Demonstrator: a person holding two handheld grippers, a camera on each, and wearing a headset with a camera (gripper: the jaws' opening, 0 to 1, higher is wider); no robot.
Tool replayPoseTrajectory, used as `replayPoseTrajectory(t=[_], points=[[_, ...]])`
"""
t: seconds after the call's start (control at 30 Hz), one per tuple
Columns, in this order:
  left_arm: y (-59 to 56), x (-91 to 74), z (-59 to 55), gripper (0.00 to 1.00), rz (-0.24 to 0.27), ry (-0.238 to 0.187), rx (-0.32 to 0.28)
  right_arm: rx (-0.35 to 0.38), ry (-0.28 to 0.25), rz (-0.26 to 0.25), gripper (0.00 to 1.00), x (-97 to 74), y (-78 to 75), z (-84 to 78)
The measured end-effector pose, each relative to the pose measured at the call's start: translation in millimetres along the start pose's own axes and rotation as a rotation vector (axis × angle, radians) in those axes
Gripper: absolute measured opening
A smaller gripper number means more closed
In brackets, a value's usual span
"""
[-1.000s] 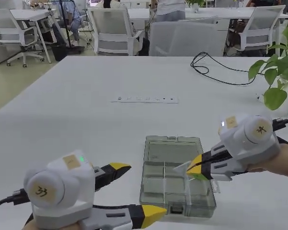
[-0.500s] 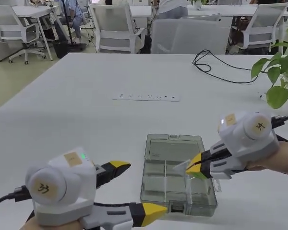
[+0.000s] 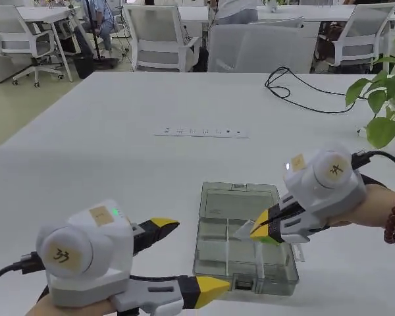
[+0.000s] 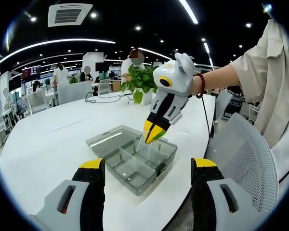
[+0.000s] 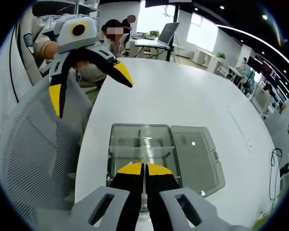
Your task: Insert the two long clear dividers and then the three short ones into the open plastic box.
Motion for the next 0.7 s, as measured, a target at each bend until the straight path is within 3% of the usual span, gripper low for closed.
replayPoseTrajectory(t=[0.7], points=[[2.9, 0.7, -3.1, 0.76, 0.026, 0.002, -0.006, -0.051, 0.026, 0.028, 0.02, 13.0, 0.9, 3.0]])
Point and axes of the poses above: the centre of the closed fingertips' face, and the gripper's own axes: x roughly forward along the fingers, y roughly to its left, z roughly out of its top, the point moved 6 cm from there along -x, roughly backward along the fingers, and after that the axes turned 6 degrees about x, right-handed, at the moved point
